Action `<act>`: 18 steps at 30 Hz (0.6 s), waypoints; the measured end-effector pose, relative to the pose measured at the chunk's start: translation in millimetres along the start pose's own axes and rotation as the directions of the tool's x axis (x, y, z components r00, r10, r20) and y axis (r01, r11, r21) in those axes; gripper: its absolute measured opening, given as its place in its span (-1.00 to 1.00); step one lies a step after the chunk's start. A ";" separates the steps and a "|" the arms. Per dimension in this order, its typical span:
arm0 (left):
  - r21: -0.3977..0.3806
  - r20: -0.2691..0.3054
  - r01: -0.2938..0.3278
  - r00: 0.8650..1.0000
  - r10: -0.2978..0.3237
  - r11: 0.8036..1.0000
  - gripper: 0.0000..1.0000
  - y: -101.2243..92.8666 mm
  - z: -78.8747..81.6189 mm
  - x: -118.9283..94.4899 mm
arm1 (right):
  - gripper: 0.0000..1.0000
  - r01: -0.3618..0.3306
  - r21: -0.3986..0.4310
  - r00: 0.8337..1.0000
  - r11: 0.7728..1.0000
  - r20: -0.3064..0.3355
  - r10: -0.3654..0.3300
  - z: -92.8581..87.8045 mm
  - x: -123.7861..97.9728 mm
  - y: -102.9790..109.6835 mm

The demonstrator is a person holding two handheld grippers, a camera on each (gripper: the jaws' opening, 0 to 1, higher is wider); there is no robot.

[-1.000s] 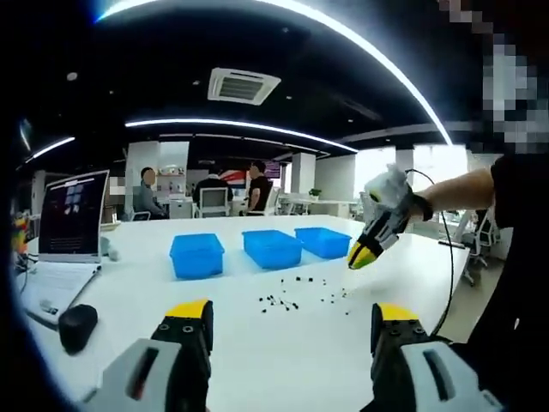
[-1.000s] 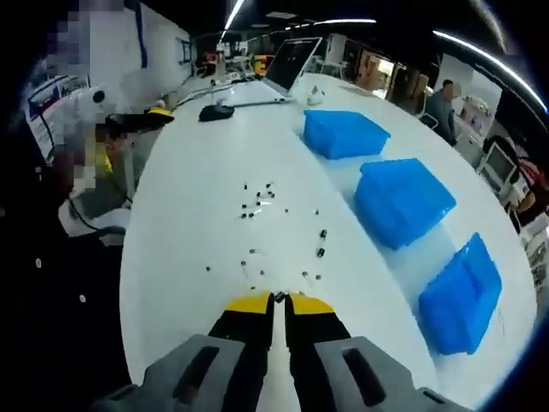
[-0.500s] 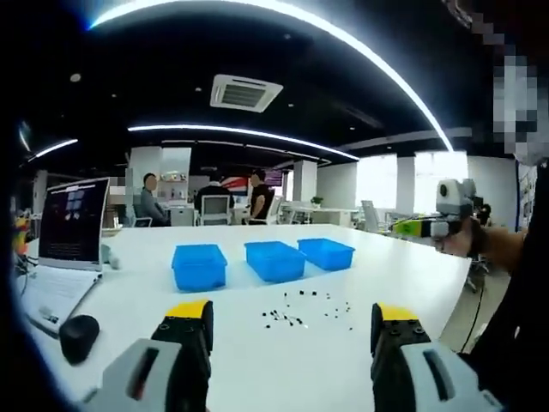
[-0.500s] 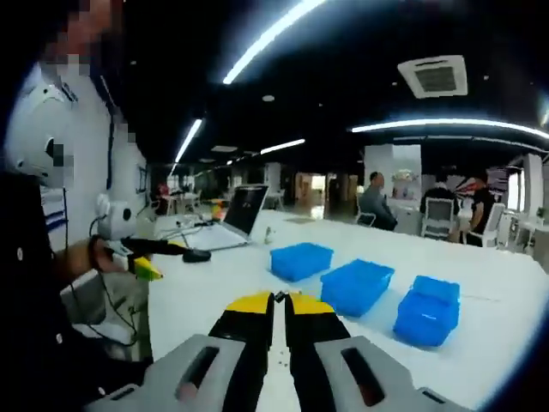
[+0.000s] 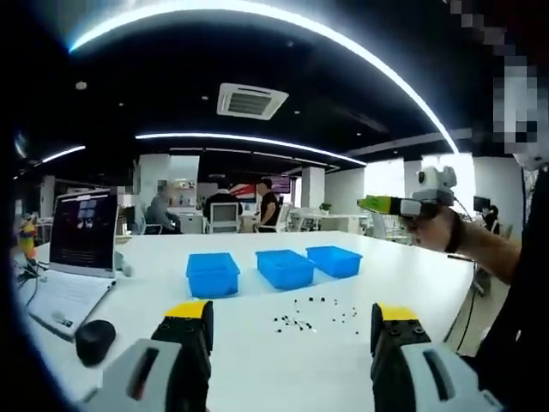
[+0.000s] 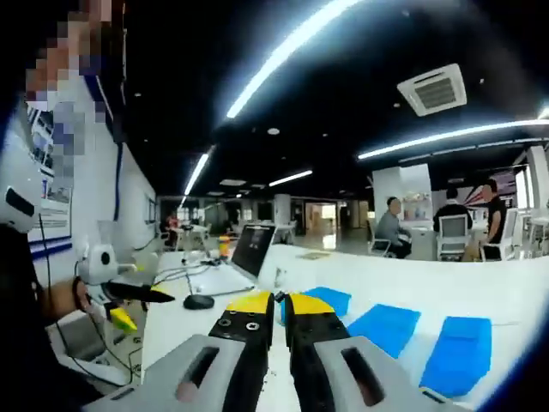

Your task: Pick up the resistors one by one and place each resistor into its matching bin, sorting the parts by color and model until every resistor is separated into the correct bin for its type

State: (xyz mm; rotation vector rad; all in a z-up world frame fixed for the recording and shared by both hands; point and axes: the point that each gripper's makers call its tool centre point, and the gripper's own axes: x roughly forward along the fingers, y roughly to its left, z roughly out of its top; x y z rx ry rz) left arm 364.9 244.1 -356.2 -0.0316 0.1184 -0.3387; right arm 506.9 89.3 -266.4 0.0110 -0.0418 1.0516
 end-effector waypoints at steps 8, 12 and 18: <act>-0.009 0.008 -0.029 1.000 0.029 1.000 0.50 6.4 -0.1 -6.5 | -0.83 -0.024 -0.039 0.995 0.999 -0.094 0.020 -7.9 114.1 -29.2; -0.012 0.015 -0.041 0.999 0.042 0.999 0.50 9.5 1.5 -10.9 | -0.83 -0.025 -0.020 0.989 0.999 -0.149 0.022 -19.8 168.4 -37.5; -0.014 0.020 -0.066 0.998 0.066 0.998 0.49 17.2 4.4 -15.7 | -0.83 -0.008 -0.061 0.977 0.998 -0.213 -0.005 -40.5 221.8 -44.7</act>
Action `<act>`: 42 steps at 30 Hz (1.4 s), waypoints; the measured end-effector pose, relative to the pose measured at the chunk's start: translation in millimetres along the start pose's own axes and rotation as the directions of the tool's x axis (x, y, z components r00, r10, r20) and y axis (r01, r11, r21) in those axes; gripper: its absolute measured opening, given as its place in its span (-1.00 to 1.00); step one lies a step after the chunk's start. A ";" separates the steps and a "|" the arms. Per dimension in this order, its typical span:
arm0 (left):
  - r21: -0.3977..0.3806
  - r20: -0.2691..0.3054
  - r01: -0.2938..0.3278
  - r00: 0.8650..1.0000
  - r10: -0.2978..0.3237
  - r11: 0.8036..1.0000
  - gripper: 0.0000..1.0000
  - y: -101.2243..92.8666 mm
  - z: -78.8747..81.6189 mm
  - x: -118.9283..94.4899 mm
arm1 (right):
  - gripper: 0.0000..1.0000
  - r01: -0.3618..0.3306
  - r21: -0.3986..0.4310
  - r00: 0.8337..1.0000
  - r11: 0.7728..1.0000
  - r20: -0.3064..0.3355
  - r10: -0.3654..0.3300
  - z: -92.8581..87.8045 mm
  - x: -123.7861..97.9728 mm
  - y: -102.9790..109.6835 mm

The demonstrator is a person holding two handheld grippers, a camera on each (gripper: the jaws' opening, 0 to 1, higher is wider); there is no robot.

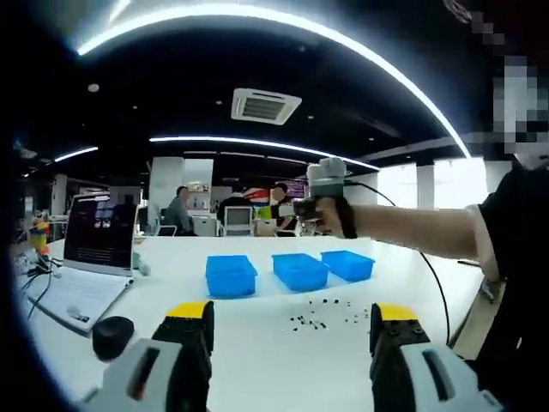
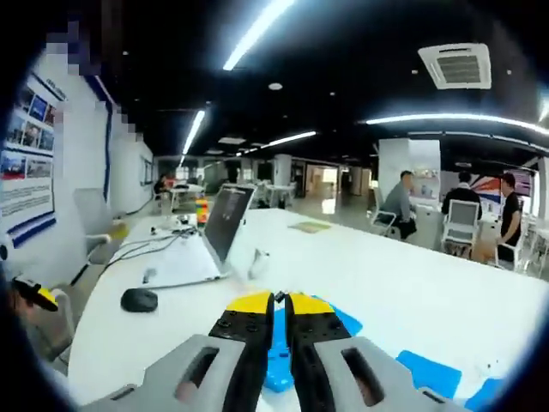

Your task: Pick up the resistors one by one and place each resistor into its matching bin, sorting the parts by color and model until every resistor is separated into the correct bin for its type

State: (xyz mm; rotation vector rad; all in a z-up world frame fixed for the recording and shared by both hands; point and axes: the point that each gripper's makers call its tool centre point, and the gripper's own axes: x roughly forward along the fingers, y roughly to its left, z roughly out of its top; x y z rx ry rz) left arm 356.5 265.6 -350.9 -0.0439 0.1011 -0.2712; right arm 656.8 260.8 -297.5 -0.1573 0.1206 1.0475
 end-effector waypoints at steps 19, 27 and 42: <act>-0.007 -0.012 0.007 1.000 -0.007 1.000 0.49 2.2 -4.5 9.7 | -0.33 -0.033 0.011 0.999 0.999 -0.034 0.033 -25.0 -17.6 13.0; -0.020 0.006 0.036 0.999 -0.036 0.999 0.49 0.3 -6.1 26.5 | -0.34 -0.034 -0.010 0.999 0.999 0.018 0.034 -26.2 -123.2 28.1; 0.039 -0.022 0.148 0.989 -0.147 0.988 0.49 -23.7 -6.6 43.8 | -0.35 0.227 0.067 0.973 0.972 0.034 -0.230 -98.1 -354.2 52.2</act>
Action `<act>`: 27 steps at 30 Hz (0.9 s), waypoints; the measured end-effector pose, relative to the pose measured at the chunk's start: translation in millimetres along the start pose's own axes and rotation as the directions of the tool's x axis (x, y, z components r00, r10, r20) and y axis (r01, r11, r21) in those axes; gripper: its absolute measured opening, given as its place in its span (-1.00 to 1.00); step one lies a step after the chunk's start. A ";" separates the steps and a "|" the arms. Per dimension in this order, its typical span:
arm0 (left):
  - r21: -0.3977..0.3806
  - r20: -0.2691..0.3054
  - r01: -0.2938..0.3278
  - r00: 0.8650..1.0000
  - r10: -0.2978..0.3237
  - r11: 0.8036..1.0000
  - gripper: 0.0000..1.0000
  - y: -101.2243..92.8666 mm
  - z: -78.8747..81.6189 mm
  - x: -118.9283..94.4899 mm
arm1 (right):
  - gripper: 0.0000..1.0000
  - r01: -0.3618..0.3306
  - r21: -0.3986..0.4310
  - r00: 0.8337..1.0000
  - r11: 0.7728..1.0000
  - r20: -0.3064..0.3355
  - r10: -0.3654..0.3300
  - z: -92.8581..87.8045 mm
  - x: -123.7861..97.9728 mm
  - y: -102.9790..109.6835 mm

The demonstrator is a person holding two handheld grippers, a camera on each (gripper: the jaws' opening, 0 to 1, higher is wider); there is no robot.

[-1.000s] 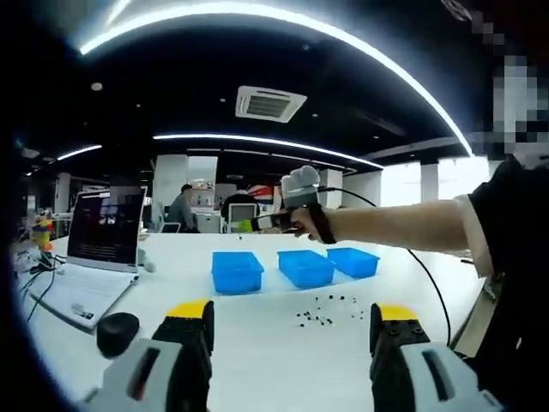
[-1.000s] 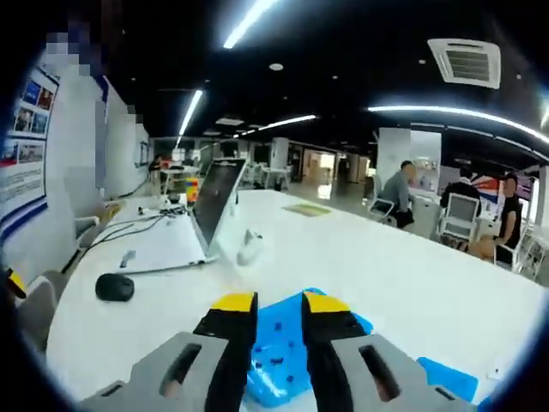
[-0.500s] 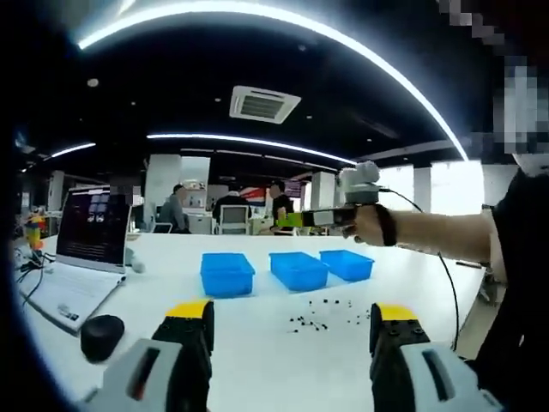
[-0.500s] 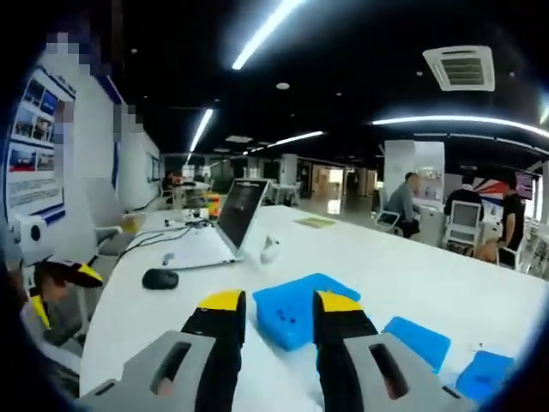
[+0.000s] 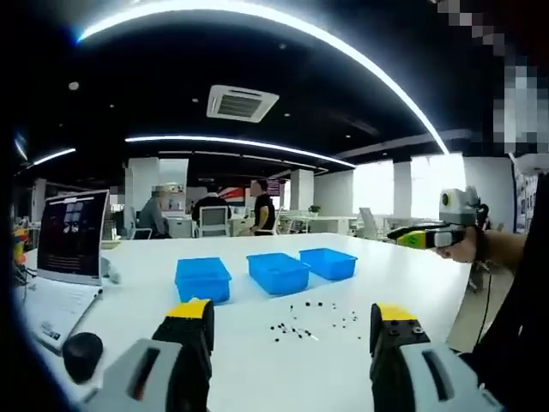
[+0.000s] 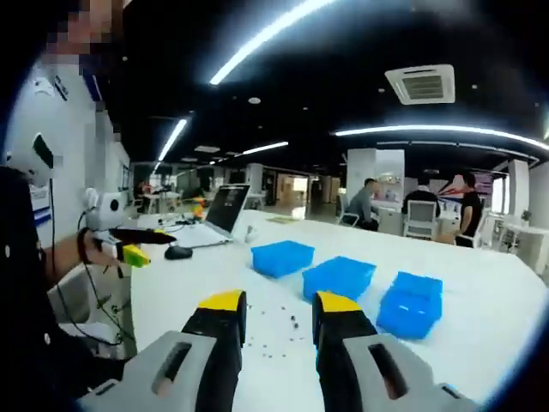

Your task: Pick up the resistors one by one and place each resistor into its matching bin, sorting the parts by color and model until every resistor is separated into the correct bin for its type

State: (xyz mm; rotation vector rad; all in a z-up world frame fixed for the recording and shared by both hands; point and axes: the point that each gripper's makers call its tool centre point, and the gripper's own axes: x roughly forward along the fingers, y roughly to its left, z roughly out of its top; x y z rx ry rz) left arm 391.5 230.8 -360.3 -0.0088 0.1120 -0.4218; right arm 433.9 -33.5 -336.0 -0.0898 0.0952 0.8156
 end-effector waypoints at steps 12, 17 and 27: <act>0.014 -0.035 0.053 0.998 -0.052 0.999 0.50 -9.8 -3.6 3.9 | -0.35 0.065 0.091 0.992 0.994 -0.110 -0.055 -20.6 -28.3 -14.4; 0.013 -0.041 0.044 0.998 -0.044 0.999 0.49 -7.1 -5.2 -0.1 | -0.39 -0.003 0.077 0.986 0.997 -0.167 0.016 -15.6 -6.5 -18.1; 0.000 -0.079 0.031 0.996 -0.031 1.000 0.49 -4.0 -19.4 -7.6 | -0.42 -0.232 0.010 0.886 0.973 -0.409 0.216 -28.1 59.4 -12.7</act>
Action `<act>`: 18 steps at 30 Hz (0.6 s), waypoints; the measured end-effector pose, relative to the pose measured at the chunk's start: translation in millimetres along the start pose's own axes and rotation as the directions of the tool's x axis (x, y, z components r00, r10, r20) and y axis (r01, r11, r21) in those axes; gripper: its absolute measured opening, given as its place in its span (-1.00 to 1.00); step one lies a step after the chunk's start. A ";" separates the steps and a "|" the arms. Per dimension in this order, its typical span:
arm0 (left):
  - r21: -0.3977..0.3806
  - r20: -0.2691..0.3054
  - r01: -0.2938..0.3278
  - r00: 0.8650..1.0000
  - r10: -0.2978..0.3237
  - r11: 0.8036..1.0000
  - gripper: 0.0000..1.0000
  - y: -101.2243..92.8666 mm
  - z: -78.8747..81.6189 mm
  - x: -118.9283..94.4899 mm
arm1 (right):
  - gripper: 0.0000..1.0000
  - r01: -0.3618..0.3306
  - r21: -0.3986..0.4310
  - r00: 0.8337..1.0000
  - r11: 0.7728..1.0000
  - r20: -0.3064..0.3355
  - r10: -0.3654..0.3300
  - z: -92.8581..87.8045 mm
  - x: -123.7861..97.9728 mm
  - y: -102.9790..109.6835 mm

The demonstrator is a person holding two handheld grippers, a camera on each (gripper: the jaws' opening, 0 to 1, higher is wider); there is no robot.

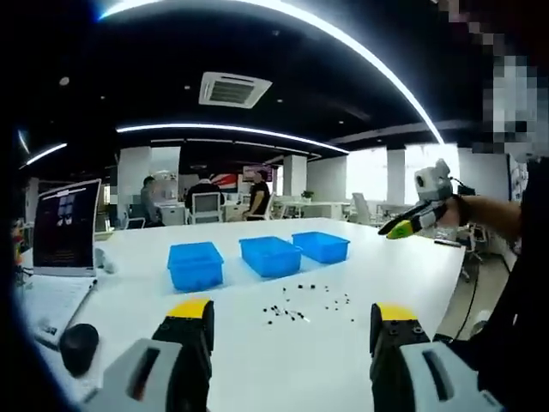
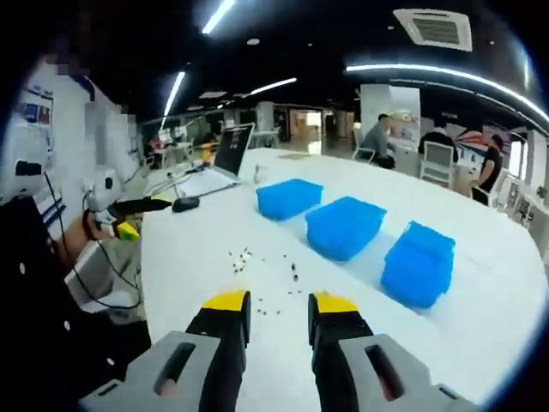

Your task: Pick up the resistors one by one and place each resistor into its matching bin, sorting the parts by color and model until every resistor is separated into the correct bin for its type

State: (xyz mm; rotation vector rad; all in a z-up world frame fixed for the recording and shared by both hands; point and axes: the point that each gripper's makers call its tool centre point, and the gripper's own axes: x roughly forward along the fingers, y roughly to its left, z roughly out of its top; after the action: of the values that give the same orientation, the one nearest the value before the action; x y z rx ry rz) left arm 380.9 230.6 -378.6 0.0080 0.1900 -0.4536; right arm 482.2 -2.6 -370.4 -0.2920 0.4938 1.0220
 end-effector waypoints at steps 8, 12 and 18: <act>-0.002 -0.041 0.004 0.999 -0.004 1.000 0.50 -1.8 -12.0 -6.1 | -0.47 -0.107 -0.152 0.973 0.983 -0.220 0.072 -6.1 55.1 -2.3; -0.006 -0.049 -0.001 0.999 0.000 1.000 0.50 -2.7 -14.7 -9.4 | -0.48 -0.153 -0.191 0.949 0.969 -0.303 0.090 -14.1 85.5 -1.4; -0.007 -0.063 -0.013 0.998 0.012 1.000 0.49 -4.8 -19.5 -14.9 | -0.50 -0.198 -0.214 0.909 0.957 -0.406 0.097 -27.9 120.3 -3.9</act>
State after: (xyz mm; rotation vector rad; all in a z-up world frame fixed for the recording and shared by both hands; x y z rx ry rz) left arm 362.1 233.8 -394.8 0.0158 0.2535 -0.4405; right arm 529.8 71.8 -456.9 -0.7046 0.7597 1.1832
